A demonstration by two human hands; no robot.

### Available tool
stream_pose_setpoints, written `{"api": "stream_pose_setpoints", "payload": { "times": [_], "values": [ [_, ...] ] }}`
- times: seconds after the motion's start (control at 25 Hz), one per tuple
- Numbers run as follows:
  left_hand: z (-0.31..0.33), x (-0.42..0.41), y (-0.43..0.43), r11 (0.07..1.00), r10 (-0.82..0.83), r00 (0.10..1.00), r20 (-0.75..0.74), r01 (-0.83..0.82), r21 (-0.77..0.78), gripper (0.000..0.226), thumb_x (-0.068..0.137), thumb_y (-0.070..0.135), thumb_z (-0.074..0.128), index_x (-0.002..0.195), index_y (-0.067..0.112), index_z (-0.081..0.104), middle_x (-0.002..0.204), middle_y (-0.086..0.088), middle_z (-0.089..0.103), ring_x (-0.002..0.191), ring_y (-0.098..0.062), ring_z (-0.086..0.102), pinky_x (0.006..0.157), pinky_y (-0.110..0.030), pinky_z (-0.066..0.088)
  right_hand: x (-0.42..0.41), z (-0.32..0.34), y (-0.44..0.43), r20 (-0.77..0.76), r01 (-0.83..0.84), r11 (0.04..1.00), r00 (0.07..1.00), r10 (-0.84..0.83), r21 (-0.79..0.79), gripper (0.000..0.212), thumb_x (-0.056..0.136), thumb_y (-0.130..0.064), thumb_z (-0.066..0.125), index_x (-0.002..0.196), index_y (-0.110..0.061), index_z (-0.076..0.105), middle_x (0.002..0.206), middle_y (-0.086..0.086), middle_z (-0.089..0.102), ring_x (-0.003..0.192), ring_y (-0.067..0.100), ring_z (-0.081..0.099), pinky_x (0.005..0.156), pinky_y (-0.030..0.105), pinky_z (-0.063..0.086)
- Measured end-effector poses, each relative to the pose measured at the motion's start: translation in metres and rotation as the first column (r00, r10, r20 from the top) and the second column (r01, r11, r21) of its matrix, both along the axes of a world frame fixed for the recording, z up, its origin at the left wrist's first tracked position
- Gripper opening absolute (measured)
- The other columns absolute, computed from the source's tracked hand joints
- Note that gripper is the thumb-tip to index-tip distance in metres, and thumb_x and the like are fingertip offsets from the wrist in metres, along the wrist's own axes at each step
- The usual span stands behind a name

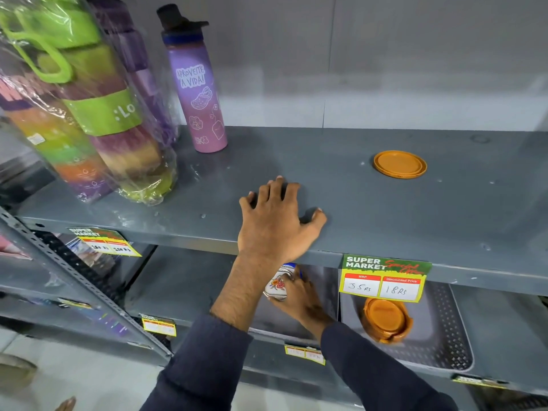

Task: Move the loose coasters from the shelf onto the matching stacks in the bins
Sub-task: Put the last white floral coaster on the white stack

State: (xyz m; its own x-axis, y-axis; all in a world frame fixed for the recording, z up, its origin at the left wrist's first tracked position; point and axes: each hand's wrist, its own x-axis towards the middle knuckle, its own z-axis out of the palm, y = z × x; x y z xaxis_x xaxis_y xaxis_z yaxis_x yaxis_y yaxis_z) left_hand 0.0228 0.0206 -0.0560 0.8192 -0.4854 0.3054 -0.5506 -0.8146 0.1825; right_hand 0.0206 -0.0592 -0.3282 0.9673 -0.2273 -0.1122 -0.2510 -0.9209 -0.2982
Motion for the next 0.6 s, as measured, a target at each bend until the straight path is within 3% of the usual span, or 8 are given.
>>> {"api": "stream_pose_setpoints", "payload": {
  "times": [0.4,0.6],
  "values": [
    [0.002,0.001,0.000,1.000,-0.004,1.000,-0.028,0.004,-0.010,0.064,0.084,0.061,0.036,0.136,0.025,0.043,0.152,-0.001,0.039,0.135,-0.023,0.035,0.111,-0.048,0.021,0.001,-0.001,-0.013,-0.015,0.000,0.999,1.000,0.001,0.039,0.063,0.090,-0.040,0.066,0.144,-0.012,0.049,0.146,0.023,0.048,0.131,0.037,0.046,0.107,0.040,0.044],
    [0.004,-0.003,0.001,1.000,-0.008,1.000,-0.029,0.009,0.028,0.064,0.087,0.062,0.034,0.139,0.025,0.041,0.154,-0.002,0.037,0.137,-0.025,0.034,0.111,-0.049,0.021,-0.037,0.029,-0.005,0.195,-0.045,0.984,0.981,0.011,0.171,0.074,0.091,-0.042,0.069,0.153,-0.019,0.037,0.164,0.021,0.024,0.153,0.037,0.023,0.118,0.041,0.038]
  ]
}}
